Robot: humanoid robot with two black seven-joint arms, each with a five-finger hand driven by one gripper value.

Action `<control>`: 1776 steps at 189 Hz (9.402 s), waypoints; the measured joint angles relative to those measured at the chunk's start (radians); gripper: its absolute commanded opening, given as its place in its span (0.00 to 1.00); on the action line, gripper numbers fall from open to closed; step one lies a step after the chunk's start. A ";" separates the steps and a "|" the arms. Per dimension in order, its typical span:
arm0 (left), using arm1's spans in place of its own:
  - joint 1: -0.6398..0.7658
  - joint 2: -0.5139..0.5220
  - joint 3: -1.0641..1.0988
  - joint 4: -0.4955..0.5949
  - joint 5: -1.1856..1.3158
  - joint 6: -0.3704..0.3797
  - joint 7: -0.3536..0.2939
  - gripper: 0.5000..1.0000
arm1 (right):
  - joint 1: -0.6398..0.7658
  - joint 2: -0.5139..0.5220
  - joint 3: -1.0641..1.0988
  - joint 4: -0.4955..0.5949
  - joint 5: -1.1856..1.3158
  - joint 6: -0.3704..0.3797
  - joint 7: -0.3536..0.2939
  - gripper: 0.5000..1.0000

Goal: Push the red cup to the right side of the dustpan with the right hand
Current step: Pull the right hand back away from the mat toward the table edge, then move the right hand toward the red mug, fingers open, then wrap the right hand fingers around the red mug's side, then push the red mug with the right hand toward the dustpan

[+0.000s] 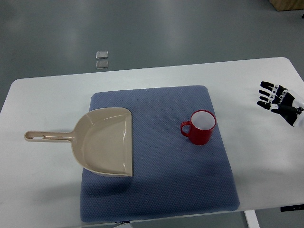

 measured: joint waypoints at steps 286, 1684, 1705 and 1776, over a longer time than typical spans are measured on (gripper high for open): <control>0.000 0.000 0.000 0.000 0.000 0.000 0.000 1.00 | -0.157 0.092 0.215 0.307 -0.070 -0.204 0.000 0.85; 0.000 0.000 0.000 0.000 0.000 0.000 0.000 1.00 | -0.274 0.468 0.221 0.457 -0.699 -0.583 0.000 0.85; 0.000 0.000 0.000 0.000 0.000 0.000 0.000 1.00 | -0.272 0.472 0.207 0.458 -0.699 -0.583 0.000 0.85; 0.000 0.000 0.000 0.000 0.000 0.000 0.000 1.00 | -0.267 0.504 0.203 0.458 -0.703 -0.583 0.000 0.85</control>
